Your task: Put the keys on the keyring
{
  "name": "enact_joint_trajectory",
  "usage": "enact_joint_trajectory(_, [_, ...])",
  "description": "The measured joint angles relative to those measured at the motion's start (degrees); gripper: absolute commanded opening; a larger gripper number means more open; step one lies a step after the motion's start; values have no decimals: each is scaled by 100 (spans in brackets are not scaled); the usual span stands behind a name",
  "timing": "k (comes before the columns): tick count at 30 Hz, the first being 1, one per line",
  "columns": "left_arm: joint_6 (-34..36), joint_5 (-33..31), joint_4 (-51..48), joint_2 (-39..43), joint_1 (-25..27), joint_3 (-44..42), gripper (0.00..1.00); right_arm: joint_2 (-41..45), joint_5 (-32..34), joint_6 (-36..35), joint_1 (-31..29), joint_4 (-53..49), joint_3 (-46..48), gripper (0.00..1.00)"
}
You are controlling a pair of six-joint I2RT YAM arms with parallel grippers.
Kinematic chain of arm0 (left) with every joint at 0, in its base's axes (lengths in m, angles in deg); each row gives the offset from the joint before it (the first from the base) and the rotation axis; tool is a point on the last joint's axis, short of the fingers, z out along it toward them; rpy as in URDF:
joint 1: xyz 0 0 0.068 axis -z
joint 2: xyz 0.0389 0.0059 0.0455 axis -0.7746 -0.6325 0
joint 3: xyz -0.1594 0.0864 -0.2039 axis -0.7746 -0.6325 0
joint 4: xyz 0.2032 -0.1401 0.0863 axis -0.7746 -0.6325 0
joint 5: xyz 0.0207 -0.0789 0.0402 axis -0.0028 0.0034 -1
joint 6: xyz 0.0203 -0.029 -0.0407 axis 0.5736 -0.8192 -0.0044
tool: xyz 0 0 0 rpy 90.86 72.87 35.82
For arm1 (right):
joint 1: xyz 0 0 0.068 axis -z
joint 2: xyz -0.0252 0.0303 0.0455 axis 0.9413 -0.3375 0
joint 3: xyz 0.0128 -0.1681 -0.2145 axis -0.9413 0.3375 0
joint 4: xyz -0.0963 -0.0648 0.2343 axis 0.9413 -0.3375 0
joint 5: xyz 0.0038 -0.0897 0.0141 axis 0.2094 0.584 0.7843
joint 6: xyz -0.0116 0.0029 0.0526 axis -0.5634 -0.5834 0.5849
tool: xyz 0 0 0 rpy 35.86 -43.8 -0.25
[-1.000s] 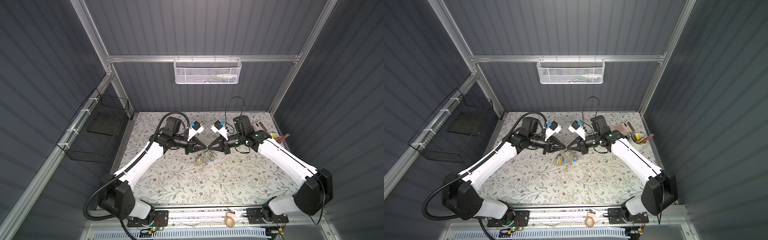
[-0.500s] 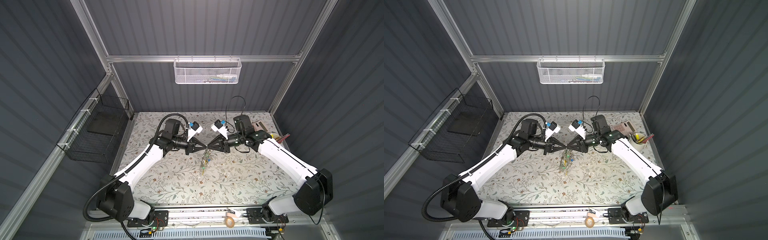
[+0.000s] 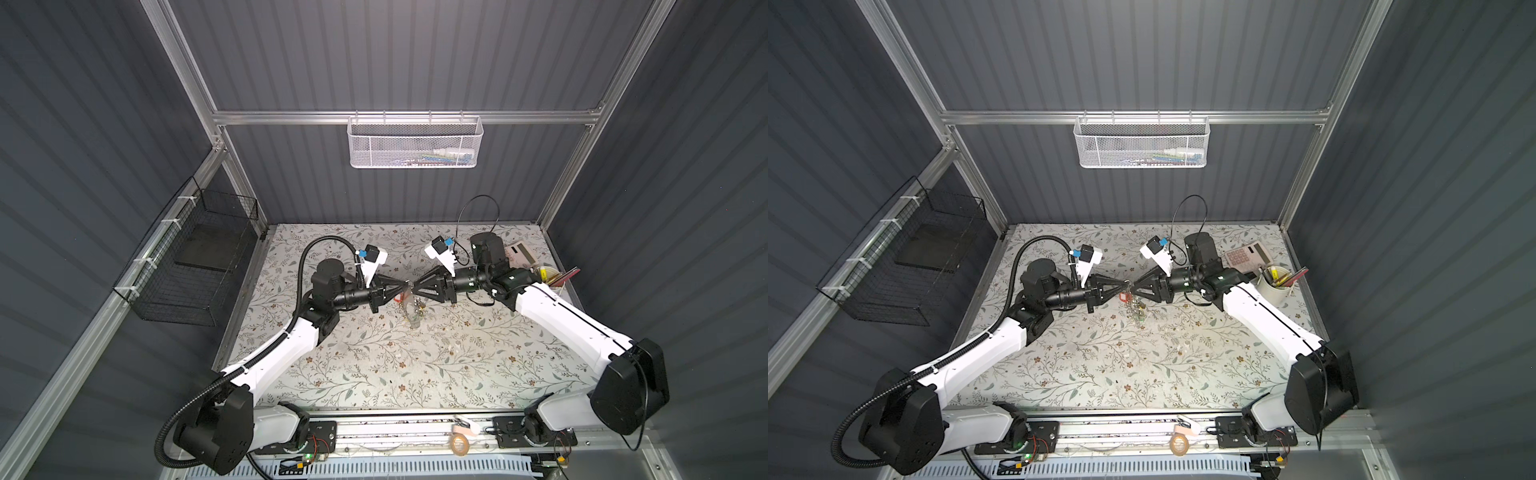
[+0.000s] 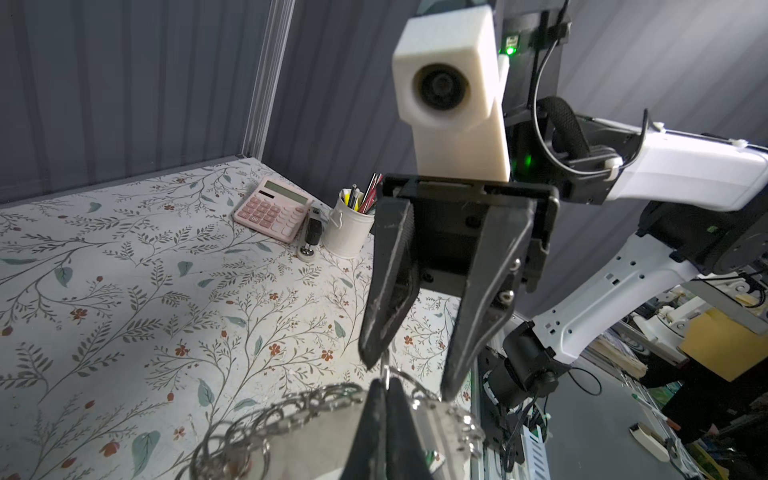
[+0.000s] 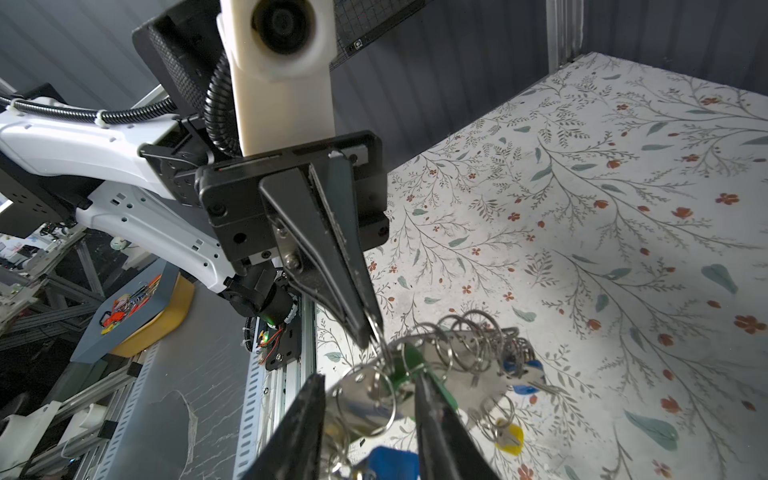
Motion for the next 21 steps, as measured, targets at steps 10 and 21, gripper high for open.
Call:
enact_joint_trajectory(10, [-680,-1364,1655,55,350,-872,0,-389,-39,267,-103,264,-83,33])
enact_joint_trajectory(21, [-1427,-2199,3440,-341,603,-1390,0,-323,85,498,-44,640,68,43])
